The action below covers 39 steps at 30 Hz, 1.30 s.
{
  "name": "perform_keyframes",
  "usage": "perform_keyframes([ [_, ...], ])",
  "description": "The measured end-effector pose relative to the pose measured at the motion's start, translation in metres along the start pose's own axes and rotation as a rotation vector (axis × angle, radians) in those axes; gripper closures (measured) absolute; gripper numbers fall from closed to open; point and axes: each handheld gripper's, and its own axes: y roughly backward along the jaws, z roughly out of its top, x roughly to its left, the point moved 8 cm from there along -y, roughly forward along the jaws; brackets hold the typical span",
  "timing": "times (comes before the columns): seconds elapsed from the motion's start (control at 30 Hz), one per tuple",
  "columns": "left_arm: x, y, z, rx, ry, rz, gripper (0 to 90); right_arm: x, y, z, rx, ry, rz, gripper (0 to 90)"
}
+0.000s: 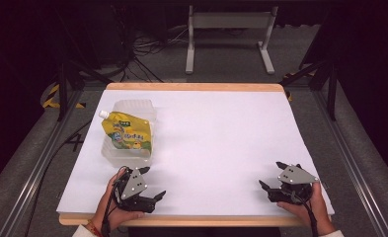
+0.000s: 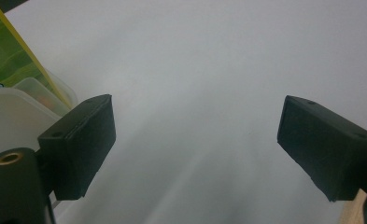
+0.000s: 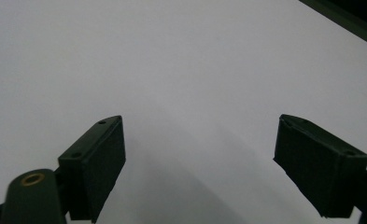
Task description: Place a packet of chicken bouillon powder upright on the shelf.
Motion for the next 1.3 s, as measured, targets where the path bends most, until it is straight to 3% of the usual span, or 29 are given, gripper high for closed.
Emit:
perform_keyframes([
  [0.33, 0.001, -0.008, 0.003, 0.014, -0.022, -0.01, 11.9, -0.001, 0.016, -0.018, 0.003, -0.092, -0.017, 14.1],
  [0.53, -0.001, -0.009, 0.002, 0.017, -0.021, -0.022, 11.9, -0.003, 0.022, -0.017, -0.013, -0.104, -0.03, 13.7],
  [0.97, 0.0, -0.009, -0.001, 0.023, -0.016, -0.023, 11.8, 0.0, 0.016, -0.015, -0.001, -0.064, -0.024, 13.7],
  [1.3, -0.002, -0.009, 0.0, 0.024, -0.008, -0.035, 11.9, -0.002, 0.015, -0.014, 0.0, -0.066, -0.038, 14.0],
])
